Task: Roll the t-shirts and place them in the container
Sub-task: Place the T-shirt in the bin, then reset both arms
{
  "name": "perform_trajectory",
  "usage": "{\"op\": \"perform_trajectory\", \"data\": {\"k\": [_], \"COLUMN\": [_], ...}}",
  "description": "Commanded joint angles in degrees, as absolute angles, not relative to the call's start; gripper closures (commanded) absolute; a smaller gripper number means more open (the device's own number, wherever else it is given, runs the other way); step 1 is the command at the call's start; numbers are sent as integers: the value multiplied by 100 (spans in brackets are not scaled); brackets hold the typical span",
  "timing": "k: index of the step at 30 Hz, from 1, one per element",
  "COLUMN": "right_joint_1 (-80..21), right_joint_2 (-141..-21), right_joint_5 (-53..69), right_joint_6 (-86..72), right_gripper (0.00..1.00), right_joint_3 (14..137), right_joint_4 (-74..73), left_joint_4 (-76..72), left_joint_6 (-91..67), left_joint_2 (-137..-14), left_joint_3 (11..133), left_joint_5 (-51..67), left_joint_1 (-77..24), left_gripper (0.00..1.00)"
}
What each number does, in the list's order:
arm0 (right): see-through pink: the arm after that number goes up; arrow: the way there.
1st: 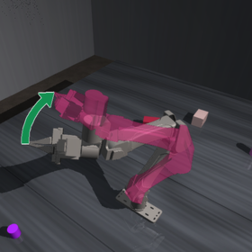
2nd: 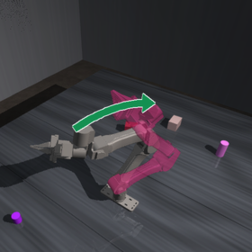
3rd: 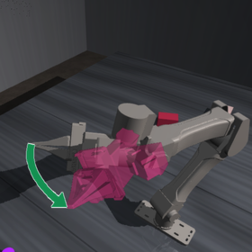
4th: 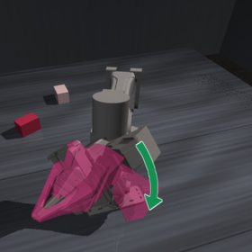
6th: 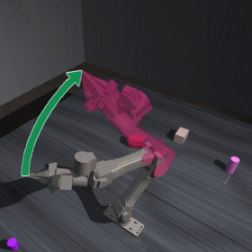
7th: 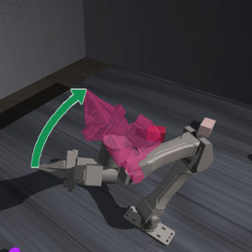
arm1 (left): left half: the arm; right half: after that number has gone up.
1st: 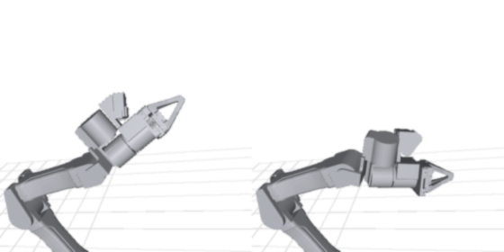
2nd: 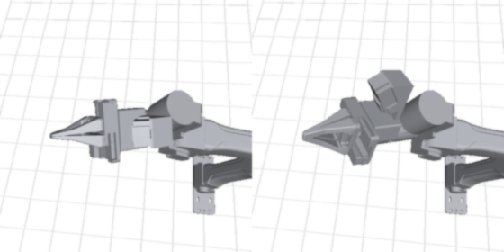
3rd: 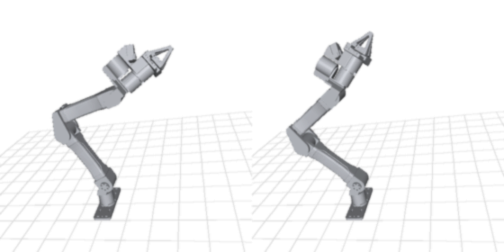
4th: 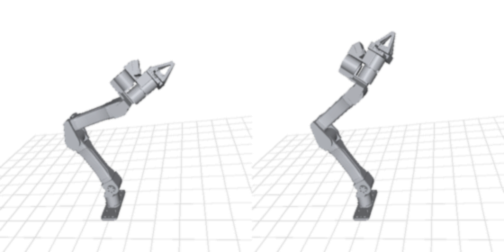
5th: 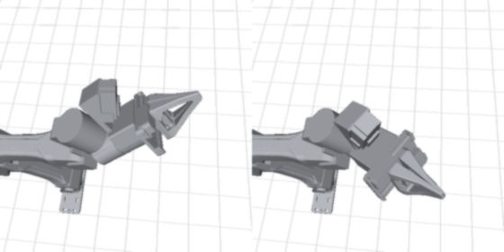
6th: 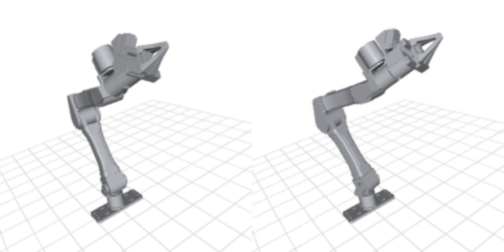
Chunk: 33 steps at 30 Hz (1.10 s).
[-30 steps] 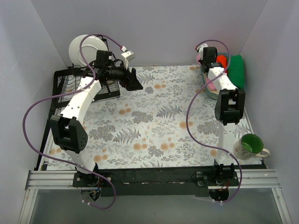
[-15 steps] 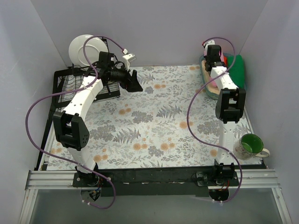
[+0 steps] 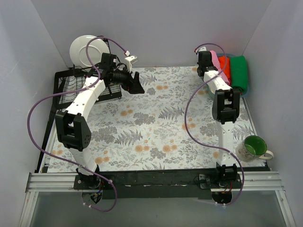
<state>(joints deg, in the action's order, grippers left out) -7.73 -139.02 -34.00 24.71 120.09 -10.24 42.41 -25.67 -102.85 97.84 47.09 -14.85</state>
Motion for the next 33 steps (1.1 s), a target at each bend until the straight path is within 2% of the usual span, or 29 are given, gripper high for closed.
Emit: {"op": "perform_trajectory", "data": {"k": [1,7,10,12,13,14,16,21,25,27,28,30,31,33], "right_joint_1": [-1045,-1125,-1116,-1125,-1134,-1151,-1169,-1291,-1432,-1546,-1547,-1556,-1547,-1556], "right_joint_2": [-13878,-13808,-13746,-13659,-13623,-13527,-13439,-13140,-13122,-12632,-12404,-11657,-11411,-10777], "right_joint_5": [-3577,-3717,-3761,-3762,-3762,-3779,-3849,-3771,-3307,-3130,-2729,-2235,-1319,-61], "right_joint_6": [2206,2294,2364,2399,2434,2478,2522,2409,1830,1820,1584,1293,1248,1213], "right_gripper": [99,80,61,54,41,36,31,30,27,26,18,6,1,1], "right_joint_3": [11909,11795,11716,11629,11584,11558,11470,11855,13635,13484,13343,12598,12351,11586], "right_joint_4": [-852,-721,-694,-747,-756,-756,-738,-1342,-2801,-2752,-2664,-2304,-2242,-2189], "left_joint_4": [4271,4228,4228,4193,4184,4166,4096,4025,4034,4025,3999,3920,3894,3763], "left_joint_6": [-2470,-2487,-2496,-2505,-2514,-2522,-2566,-2584,-2487,-2478,-2505,-2566,-2584,-2767], "left_joint_2": [-10116,-10037,-10028,-10028,-10020,-10020,-10019,-10028,-10011,-10002,-9993,-9949,-9941,-9914], "left_joint_3": [9773,9615,9598,9606,9606,9606,9598,9729,9975,10107,10203,10274,10292,10283], "left_joint_5": [4676,4702,4737,4772,4781,4807,4886,4966,4931,4843,4756,4405,4282,3755], "left_joint_1": [-1485,-1485,-1494,-1494,-1485,-1485,-1485,-1494,-1485,-1477,-1459,-1450,-1441,-1441], "left_gripper": [28,28,27,28,27,27,27,27,27,23,2,2,2,2]}}
